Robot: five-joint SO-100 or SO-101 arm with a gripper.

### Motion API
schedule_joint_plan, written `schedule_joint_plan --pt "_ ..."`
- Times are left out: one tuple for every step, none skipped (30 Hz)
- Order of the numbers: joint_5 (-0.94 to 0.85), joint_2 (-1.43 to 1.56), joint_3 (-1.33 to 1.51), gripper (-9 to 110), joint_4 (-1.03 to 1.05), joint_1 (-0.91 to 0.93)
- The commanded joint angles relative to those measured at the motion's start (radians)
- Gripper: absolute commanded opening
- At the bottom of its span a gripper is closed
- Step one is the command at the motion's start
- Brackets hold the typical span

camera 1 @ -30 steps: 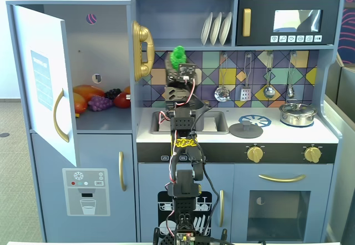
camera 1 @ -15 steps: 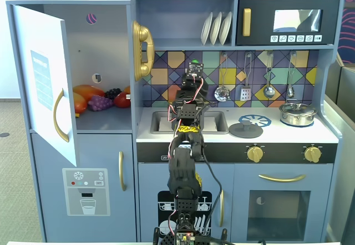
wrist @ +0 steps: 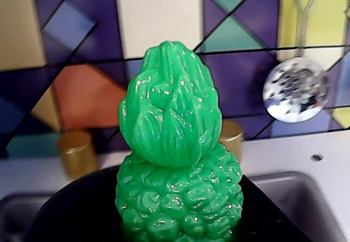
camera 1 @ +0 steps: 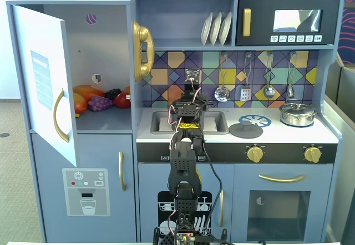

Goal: Pick up the green pineapple from the left cabinet and place it in the gray recipient

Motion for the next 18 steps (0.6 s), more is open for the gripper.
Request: schedule_joint_plan --pt "-0.026 0.020 -0.077 1 0.032 -0.023" --pt "-0.021 0.023 -0.077 4 0.041 -0.023" --pt "-0.012 0.026 -0.078 9 0.044 -0.023" --pt "-0.003 0.029 -0.078 16 0.051 -0.021" --pt "-0.002 0.034 -0.080 24 0.071 -0.017" --pt "-0.011 0.037 -0.087 32 0.104 -0.011" --pt "-0.029 0.038 -0.098 41 0.140 -0.005" --pt "-0.055 0.041 -0.107 45 0.178 0.003" --pt "-0.075 0.044 -0.112 47 0.201 0.009" --pt "-0.080 0.049 -0.115 47 0.204 0.009" --pt "-0.072 0.052 -0.121 47 0.206 0.009" --pt "-0.064 0.055 -0.133 47 0.216 0.012" --pt "-0.054 0.060 -0.144 48 0.218 0.015" --pt "-0.048 0.064 -0.156 48 0.216 0.015" --pt "-0.044 0.072 -0.172 48 0.221 0.015" --pt "-0.038 0.081 -0.193 48 0.239 0.014" --pt "-0.035 0.094 -0.218 47 0.270 0.009" --pt "-0.035 0.109 -0.244 47 0.308 0.006"
